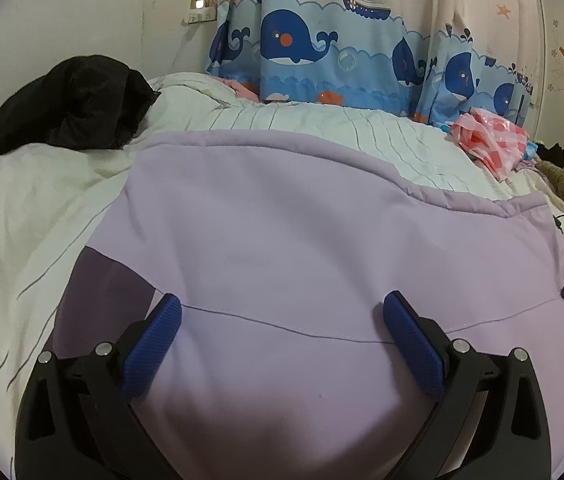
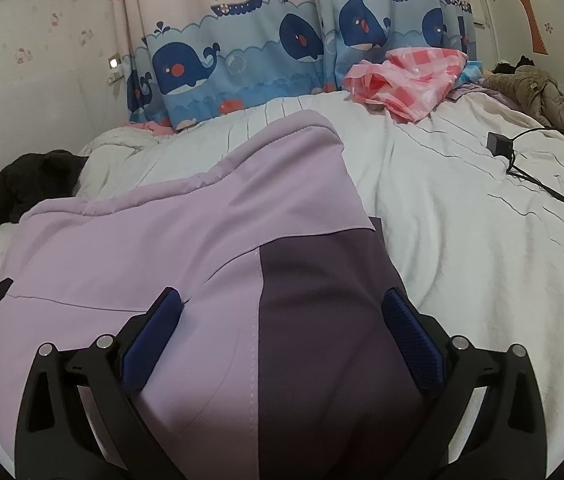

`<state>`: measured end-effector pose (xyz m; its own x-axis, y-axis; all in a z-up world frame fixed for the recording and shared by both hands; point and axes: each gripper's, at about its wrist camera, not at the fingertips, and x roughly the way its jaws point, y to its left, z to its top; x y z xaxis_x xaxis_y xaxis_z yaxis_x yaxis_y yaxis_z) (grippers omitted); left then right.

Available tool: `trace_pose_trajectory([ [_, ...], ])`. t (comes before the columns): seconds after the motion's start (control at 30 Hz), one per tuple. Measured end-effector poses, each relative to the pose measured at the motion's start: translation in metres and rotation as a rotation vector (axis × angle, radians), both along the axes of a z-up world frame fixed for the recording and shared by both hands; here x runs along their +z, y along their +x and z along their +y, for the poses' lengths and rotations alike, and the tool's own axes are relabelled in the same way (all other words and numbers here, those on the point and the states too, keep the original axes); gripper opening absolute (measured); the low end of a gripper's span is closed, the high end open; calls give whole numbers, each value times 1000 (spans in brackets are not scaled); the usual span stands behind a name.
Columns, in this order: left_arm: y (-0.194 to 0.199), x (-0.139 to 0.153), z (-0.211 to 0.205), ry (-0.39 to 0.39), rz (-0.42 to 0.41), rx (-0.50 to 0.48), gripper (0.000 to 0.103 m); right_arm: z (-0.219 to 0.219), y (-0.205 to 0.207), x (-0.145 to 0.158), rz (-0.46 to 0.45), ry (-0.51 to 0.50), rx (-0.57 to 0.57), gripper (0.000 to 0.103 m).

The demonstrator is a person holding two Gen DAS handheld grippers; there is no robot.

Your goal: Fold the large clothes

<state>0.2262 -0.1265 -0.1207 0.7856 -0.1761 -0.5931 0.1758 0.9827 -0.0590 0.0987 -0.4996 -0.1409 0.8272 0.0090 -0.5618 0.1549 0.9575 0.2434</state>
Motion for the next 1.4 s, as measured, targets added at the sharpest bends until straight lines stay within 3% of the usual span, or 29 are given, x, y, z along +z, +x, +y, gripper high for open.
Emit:
trace_pose_trajectory([
  [0.17,-14,4,12,-15,34,-15,96,-4,6,2,103,62,40,97],
  [0.2,-23,5,17,-25,43,-17,96,-8,1,7,149,95,63,97],
  [0.27,-46,9,35,-68,25,6,96,-20,-28,20,141,175,81,97],
  [0.33,-68,27,74,-131,-93,216,96,-38,-75,26,95,272,48,97],
  [0.37,-78,36,105,-239,-97,294,96,-45,-92,26,96,291,32,97],
  [0.4,-78,40,122,-303,-42,295,96,-52,-111,24,103,303,19,97],
  [0.43,-79,44,136,-345,-13,292,96,-59,-126,21,111,312,8,97],
  [0.47,-89,54,146,-338,-49,290,96,-65,-141,13,141,328,-3,97],
  [0.53,-102,67,149,-263,-93,266,96,-75,-152,-6,221,391,13,97],
  [0.57,-107,70,150,-253,-70,226,96,-79,-154,-10,228,420,16,97],
  [0.63,-112,65,156,-324,20,161,96,-85,-158,-13,192,499,26,97],
  [0.7,-112,49,165,-460,161,109,96,-87,-154,-14,152,613,60,97],
  [0.83,-112,21,174,-623,297,113,96,-64,-132,-12,179,636,163,97],
  [0.97,-113,3,174,-693,370,115,96,-46,-115,-20,262,600,213,97],
  [1.13,-93,-25,163,-684,508,134,96,-58,-99,-20,243,671,137,97],
  [1.2,-85,-36,157,-721,539,125,96,-61,-94,-21,246,701,113,97],
  [1.23,-84,-38,154,-737,545,114,96,-62,-93,-20,241,725,110,97],
  [1.27,-85,-35,151,-778,515,90,96,-64,-95,-16,200,764,127,97],
  [1.33,-91,-18,146,-783,421,66,96,-68,-101,-13,123,822,171,97],
  [1.4,-90,-13,139,-758,378,47,96,-71,-98,-23,168,813,165,96],
])
